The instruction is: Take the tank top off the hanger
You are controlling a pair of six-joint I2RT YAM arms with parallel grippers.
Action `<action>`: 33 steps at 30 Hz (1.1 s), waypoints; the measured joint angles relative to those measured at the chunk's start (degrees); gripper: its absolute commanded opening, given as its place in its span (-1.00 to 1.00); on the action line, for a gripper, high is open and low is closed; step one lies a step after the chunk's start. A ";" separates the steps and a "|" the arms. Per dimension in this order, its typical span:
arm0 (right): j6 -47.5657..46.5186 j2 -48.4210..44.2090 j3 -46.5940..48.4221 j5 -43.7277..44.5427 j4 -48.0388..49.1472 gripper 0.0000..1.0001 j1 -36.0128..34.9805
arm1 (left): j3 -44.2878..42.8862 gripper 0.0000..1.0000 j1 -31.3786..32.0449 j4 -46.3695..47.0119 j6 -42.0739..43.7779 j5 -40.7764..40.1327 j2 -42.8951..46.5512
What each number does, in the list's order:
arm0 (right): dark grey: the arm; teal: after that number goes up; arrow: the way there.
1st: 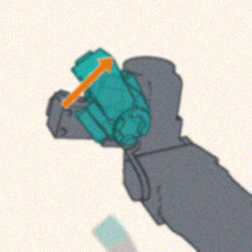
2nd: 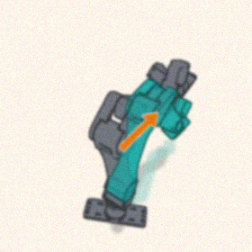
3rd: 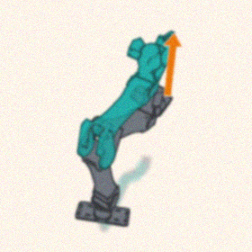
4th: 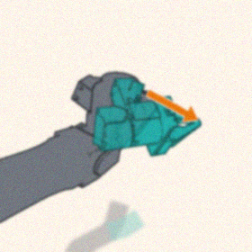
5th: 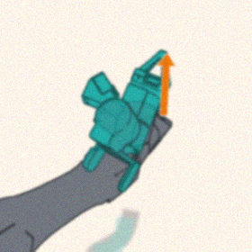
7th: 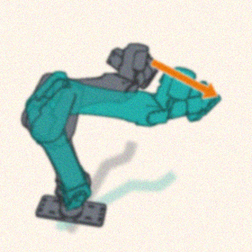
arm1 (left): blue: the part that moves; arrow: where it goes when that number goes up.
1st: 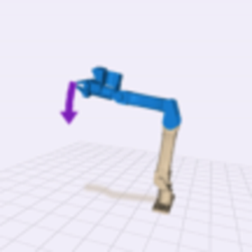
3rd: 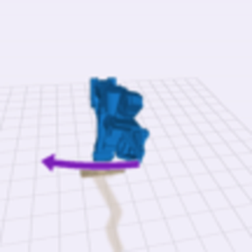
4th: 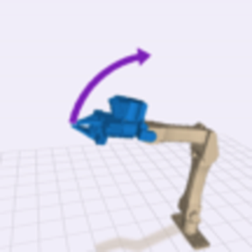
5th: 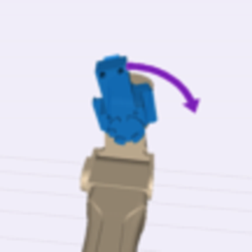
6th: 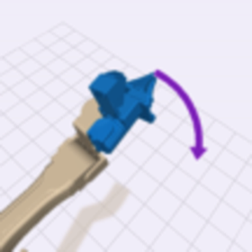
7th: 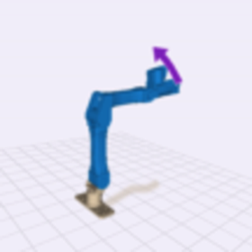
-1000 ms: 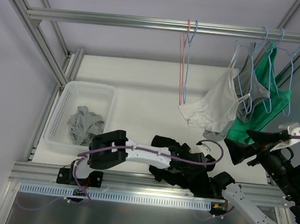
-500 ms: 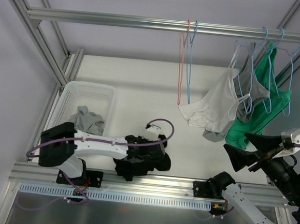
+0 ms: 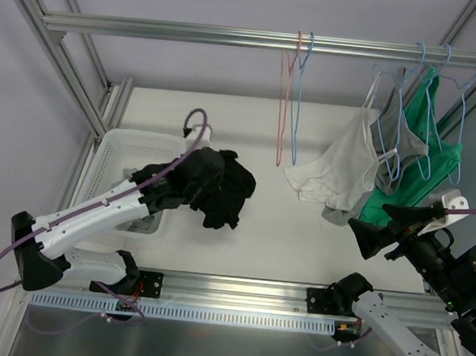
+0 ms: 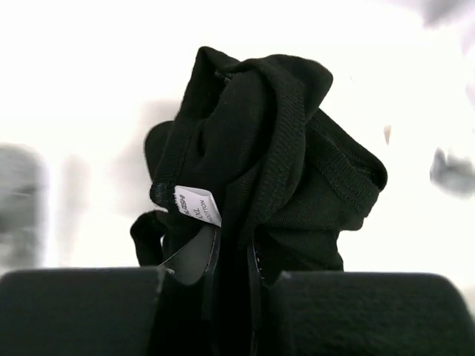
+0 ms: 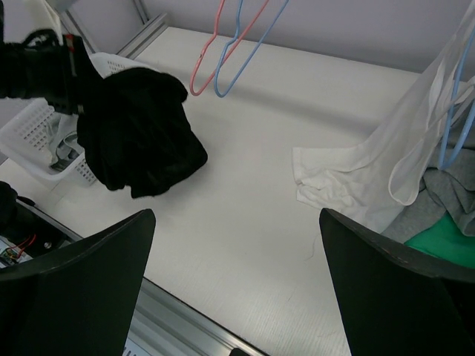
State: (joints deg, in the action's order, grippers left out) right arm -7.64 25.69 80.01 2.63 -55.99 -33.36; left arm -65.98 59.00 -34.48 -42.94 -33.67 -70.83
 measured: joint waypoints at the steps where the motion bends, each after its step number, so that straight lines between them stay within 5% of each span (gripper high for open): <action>1: 0.00 0.07 0.00 0.02 0.04 0.99 0.00 | -0.98 -1.00 -3.21 -0.70 0.83 0.11 1.46; 8: -0.09 0.26 -0.50 1.27 0.37 0.99 0.00 | -5.75 -1.00 -21.24 -6.21 5.27 1.38 11.65; 13: 0.09 1.95 -3.04 1.16 1.75 0.99 0.00 | -6.88 -1.00 -40.09 -8.46 6.99 6.99 14.45; 22: 0.81 3.26 -6.40 0.04 4.83 0.99 0.00 | 8.52 -1.00 -50.58 -6.86 4.98 15.78 9.99; 24: 0.81 3.63 -6.40 -0.13 4.92 0.99 0.00 | 12.94 -0.70 -52.37 -6.03 3.98 17.09 9.18; 30: 0.74 7.69 -6.36 0.92 4.87 0.99 0.00 | 15.98 -0.45 -59.67 -4.20 2.82 19.98 9.14; 33: 0.74 9.33 -6.32 1.68 4.87 0.99 0.00 | 15.19 -0.11 -63.39 -3.39 3.04 21.62 8.83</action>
State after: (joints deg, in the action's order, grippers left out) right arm -6.90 35.03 73.69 4.32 -51.11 -33.36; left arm -50.78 -4.38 -37.87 -39.90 -12.05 -62.00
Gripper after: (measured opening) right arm 0.993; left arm 0.341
